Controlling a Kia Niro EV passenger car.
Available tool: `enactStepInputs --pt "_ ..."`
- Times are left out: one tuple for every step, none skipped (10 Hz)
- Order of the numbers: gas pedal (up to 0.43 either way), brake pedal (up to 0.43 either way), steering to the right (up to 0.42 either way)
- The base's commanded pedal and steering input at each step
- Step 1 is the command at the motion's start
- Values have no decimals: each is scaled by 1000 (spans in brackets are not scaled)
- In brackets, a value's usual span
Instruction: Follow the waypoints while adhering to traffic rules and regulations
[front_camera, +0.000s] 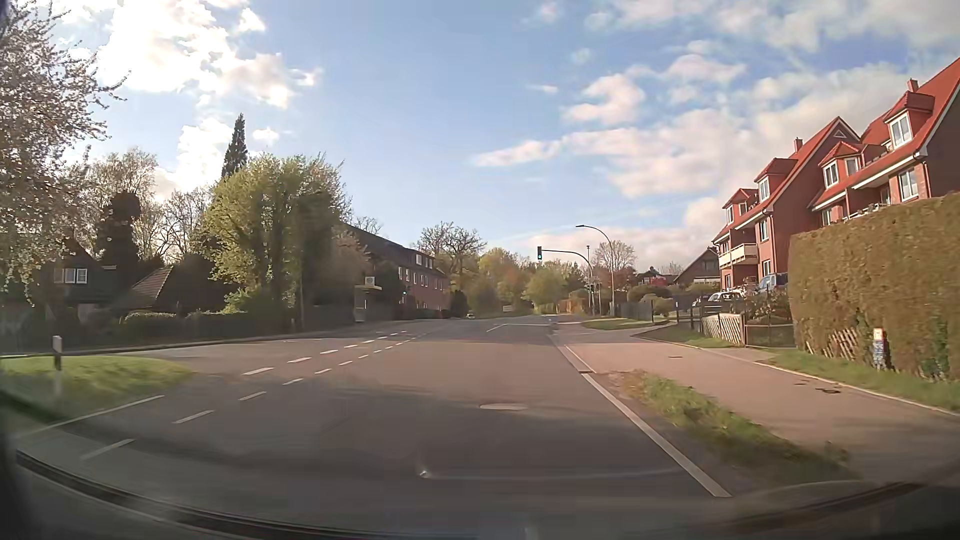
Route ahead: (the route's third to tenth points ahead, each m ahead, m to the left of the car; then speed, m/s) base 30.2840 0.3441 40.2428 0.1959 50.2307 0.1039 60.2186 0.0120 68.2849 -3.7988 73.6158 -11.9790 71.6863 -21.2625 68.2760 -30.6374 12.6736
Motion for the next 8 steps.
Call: enactStepInputs --pt "0 0 2" --pt "0 0 1" --pt "0 0 2" --pt "0 0 4" --pt "0 0 4" --pt "0 0 4" --pt "0 0 5" --pt "0 12 5"
